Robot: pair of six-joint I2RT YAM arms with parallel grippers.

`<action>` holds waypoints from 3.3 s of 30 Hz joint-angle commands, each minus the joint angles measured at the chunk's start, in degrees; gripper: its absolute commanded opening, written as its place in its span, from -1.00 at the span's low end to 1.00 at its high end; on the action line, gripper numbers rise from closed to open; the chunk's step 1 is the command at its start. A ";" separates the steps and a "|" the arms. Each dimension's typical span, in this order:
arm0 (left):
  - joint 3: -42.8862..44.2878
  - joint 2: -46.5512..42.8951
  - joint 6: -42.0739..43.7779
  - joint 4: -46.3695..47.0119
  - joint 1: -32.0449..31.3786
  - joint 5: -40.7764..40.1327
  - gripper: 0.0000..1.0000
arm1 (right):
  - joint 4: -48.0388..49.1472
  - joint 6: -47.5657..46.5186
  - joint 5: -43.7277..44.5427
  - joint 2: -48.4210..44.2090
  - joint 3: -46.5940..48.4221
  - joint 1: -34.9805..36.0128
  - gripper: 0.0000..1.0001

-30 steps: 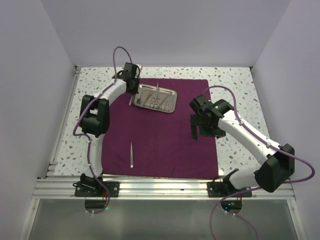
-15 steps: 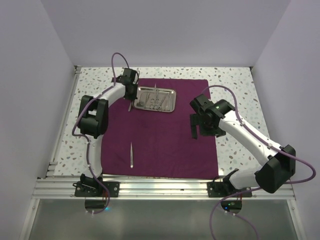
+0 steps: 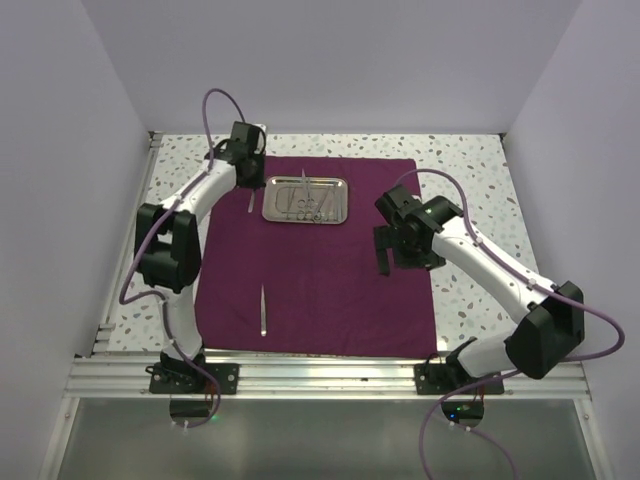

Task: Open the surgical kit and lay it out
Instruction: Pick up the medical item from the surgical kit, then place the medical item in the surgical kit, then pick up the medical item from the container.

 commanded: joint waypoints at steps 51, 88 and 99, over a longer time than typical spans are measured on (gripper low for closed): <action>-45.30 -56.53 -30.61 -19.51 -18.90 -0.04 0.58 | 26.77 4.14 -3.89 73.20 75.53 -1.96 0.02; -39.86 -54.07 -27.53 -21.71 -18.90 -4.35 0.55 | 28.43 2.56 -7.49 65.06 67.55 -4.85 -1.00; -30.28 -43.97 -23.14 -16.79 -18.81 -7.08 0.55 | 35.19 5.54 -11.79 44.40 45.96 -5.65 -1.00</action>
